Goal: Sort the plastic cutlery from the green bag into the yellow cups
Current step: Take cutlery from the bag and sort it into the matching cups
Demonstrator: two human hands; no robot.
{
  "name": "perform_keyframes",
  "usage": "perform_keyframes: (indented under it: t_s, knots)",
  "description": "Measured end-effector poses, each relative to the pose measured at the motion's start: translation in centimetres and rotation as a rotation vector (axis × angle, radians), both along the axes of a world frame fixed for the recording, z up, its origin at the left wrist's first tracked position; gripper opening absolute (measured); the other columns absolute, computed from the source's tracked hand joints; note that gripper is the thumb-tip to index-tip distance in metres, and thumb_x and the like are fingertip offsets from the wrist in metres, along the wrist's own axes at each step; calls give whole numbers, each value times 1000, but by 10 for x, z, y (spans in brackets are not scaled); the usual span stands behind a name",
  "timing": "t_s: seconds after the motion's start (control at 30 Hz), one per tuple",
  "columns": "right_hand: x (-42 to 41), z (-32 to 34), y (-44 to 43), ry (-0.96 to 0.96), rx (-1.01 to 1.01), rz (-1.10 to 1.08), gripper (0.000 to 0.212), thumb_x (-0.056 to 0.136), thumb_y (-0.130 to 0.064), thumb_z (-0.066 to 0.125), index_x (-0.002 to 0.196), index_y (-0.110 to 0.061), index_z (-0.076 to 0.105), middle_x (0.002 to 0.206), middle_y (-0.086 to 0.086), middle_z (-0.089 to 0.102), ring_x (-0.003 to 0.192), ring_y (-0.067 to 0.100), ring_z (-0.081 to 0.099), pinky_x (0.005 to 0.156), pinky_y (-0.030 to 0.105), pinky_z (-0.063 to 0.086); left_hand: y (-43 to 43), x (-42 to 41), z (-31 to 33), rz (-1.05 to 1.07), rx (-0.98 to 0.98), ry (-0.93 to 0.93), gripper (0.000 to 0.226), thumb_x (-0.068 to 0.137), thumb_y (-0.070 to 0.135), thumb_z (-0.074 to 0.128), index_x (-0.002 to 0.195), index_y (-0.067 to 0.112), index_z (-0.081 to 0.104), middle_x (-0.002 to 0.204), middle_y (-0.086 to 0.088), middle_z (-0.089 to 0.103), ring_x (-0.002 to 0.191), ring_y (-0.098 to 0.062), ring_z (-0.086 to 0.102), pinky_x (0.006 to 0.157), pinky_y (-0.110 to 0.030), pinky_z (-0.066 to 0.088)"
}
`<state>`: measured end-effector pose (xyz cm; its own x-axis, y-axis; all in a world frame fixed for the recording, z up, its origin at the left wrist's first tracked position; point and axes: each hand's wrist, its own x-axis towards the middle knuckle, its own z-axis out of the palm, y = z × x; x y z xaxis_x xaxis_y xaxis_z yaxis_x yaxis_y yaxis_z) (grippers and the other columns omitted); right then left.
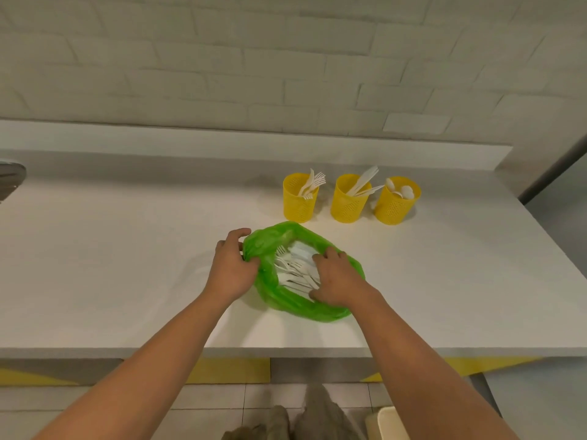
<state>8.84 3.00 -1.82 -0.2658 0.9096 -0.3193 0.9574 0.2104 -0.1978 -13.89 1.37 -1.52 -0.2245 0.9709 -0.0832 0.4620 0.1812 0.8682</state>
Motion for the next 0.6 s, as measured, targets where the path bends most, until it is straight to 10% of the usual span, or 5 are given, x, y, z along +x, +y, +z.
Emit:
perform_keyframes:
  t_s: [0.6]
  knots:
    - [2, -13, 11, 9, -50, -34, 46, 80, -33, 73, 114, -8, 53, 124, 16, 48, 122, 34, 43, 88, 35, 44, 13, 12, -12, -45, -8, -64, 64, 90, 6, 69, 143, 32, 47, 125, -6, 57, 97, -14, 63, 81, -32, 51]
